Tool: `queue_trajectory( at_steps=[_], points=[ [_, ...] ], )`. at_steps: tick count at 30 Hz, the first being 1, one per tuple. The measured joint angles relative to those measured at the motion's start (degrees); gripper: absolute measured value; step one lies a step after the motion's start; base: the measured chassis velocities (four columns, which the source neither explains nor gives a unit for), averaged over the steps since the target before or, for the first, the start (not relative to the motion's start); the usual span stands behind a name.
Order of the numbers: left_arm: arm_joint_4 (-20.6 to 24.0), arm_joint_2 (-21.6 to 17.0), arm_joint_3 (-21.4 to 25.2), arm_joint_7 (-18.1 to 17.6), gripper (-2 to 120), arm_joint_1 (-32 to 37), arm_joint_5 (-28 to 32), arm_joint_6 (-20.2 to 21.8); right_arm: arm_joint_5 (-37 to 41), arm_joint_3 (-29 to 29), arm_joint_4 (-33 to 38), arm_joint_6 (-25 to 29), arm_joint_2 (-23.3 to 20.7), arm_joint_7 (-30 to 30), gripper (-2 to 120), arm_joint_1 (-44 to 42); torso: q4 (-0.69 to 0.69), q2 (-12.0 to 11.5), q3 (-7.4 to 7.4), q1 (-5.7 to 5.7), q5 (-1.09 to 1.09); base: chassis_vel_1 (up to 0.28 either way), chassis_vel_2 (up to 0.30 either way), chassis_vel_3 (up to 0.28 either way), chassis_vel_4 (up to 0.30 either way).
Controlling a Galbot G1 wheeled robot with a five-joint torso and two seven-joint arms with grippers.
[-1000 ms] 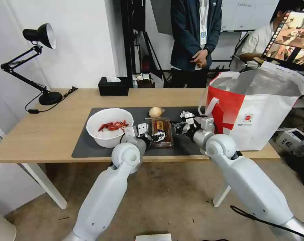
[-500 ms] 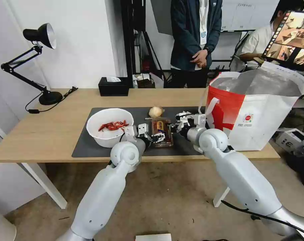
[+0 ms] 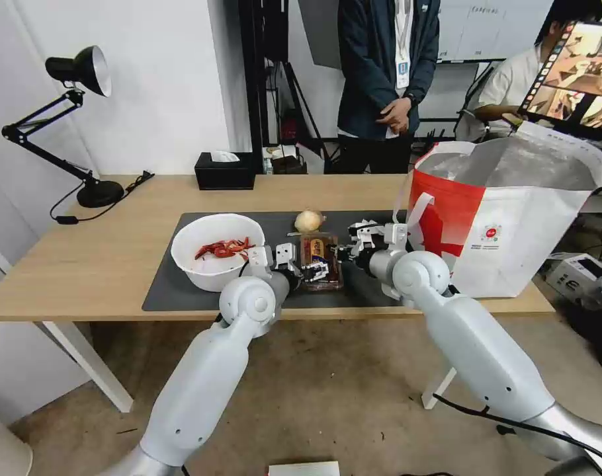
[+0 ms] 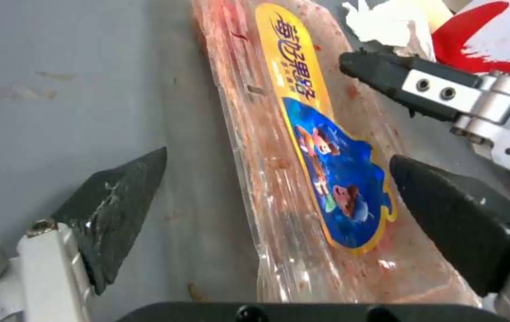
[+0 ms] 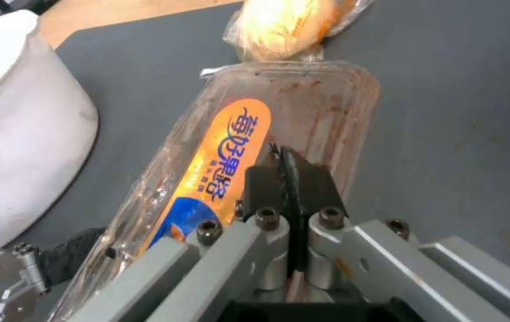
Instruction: Pick up the trash from the table and place it into the takeout bag.
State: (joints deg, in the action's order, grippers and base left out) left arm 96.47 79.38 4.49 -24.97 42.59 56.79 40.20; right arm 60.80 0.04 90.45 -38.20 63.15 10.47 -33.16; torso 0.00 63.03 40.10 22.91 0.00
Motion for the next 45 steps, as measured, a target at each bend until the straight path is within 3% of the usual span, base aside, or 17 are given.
queue_trajectory(
  at_steps=[7,10,13,21,24,27,35,45],
  points=[
    [-0.5,0.0,0.1,0.0,99,-0.3,0.9,0.0,0.0,0.0,-0.2,0.0,0.3,0.0,0,0.1,0.00,0.0,0.00,0.00,0.00,0.000,0.000,0.000,0.000],
    [-0.7,0.0,0.0,-0.1,93,-0.4,1.2,0.0,0.0,0.0,-0.2,0.0,0.3,0.0,0,0.1,0.01,0.0,0.00,0.00,0.00,0.000,0.000,0.000,0.000],
    [-1.2,0.0,0.0,-0.2,76,-0.6,1.2,0.0,-0.1,0.0,-0.2,0.1,0.4,0.0,0,0.1,0.02,0.0,0.00,0.00,0.01,0.000,0.000,0.000,0.000],
    [-1.8,0.3,-0.2,-0.2,52,-0.9,1.2,0.0,-0.2,0.0,-0.2,0.2,0.3,0.0,0,0.1,0.00,0.0,0.01,0.00,0.00,0.000,0.000,0.000,0.000],
    [-1.8,0.4,-0.4,0.0,35,-0.8,1.3,-0.1,-0.2,0.1,0.1,0.2,0.3,0.0,0,0.0,-0.01,0.0,0.01,0.00,-0.01,0.000,0.000,0.000,0.000],
    [-1.7,0.4,-0.4,0.0,30,-0.7,1.3,-0.1,-0.2,0.2,0.2,0.3,0.3,0.0,0,-0.1,-0.01,0.0,0.01,0.00,-0.01,0.000,0.000,0.000,0.000],
    [-1.1,0.0,-0.2,0.0,1,-0.4,1.4,-0.2,-0.1,0.4,1.4,0.4,-0.1,0.4,0,-0.2,-0.01,0.0,0.01,0.00,-0.01,0.000,0.000,0.000,0.000],
    [-0.1,0.0,0.4,-0.3,1,0.6,2.8,-0.2,0.4,1.7,6.5,0.5,-1.4,1.9,0,-1.5,0.01,0.0,0.01,0.00,0.01,0.000,0.000,0.000,0.000]
  ],
)
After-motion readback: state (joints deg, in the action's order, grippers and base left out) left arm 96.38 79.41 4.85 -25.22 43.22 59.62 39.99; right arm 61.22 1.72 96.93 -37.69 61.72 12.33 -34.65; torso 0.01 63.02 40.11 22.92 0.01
